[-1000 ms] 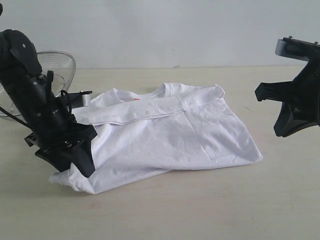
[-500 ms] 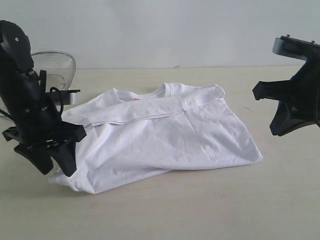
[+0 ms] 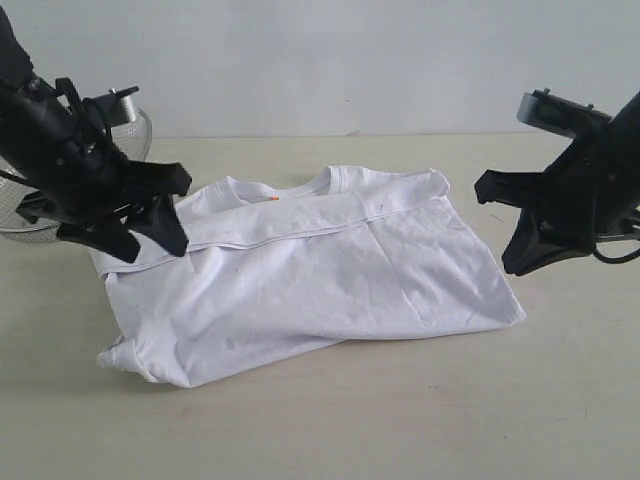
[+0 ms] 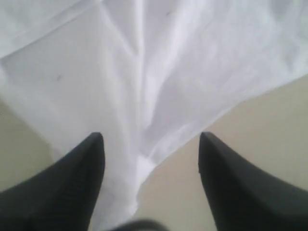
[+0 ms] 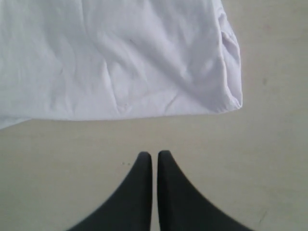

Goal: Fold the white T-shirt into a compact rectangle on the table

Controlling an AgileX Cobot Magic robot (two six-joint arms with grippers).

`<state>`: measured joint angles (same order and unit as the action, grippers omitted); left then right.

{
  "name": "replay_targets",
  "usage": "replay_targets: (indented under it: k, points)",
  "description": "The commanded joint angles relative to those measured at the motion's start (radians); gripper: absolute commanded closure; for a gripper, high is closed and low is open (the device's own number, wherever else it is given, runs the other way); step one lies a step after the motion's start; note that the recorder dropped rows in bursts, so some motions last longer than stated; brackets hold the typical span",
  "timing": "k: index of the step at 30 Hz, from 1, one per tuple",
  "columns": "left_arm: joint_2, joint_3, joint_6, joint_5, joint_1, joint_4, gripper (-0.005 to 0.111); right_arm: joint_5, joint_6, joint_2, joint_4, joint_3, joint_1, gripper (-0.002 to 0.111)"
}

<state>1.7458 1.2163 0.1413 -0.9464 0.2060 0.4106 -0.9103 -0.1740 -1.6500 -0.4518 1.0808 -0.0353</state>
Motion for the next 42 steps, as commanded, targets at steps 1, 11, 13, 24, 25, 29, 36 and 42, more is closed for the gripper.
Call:
replay_targets:
  k: [1, 11, 13, 24, 25, 29, 36, 42]
  points:
    - [0.000, -0.001, 0.135, 0.090, 0.002, 0.199, 0.054, 0.120, -0.038, -0.087, -0.051, 0.008, 0.000, 0.108]
    - [0.143, 0.006, 0.520, 0.129, 0.002, 0.551, 0.102, 0.193, -0.070, -0.305, -0.057, 0.157, 0.070, 0.108]
    - [0.167, 0.006, 0.552, 0.131, 0.002, 0.570, 0.102, 0.205, -0.070, -0.336, -0.041, 0.169, 0.070, 0.108]
    - [0.215, 0.006, 0.570, 0.105, 0.002, 0.451, 0.102, 0.220, -0.033, -0.423, 0.036, 0.167, 0.068, 0.108]
    - [0.215, 0.006, 0.570, 0.096, 0.002, 0.431, 0.102, 0.220, -0.020, -0.423, 0.063, 0.167, 0.068, 0.108]
    - [0.215, 0.004, 0.570, 0.053, 0.004, 0.376, 0.102, 0.204, 0.089, -0.423, 0.206, 0.167, 0.068, 0.108]
    - [0.215, 0.004, 0.570, -0.068, 0.004, 0.325, 0.102, 0.144, 0.167, -0.423, 0.345, 0.167, 0.063, 0.108]
    - [0.215, 0.004, 0.532, -0.126, 0.004, 0.255, 0.102, 0.059, 0.259, -0.421, 0.442, 0.163, 0.063, 0.108]
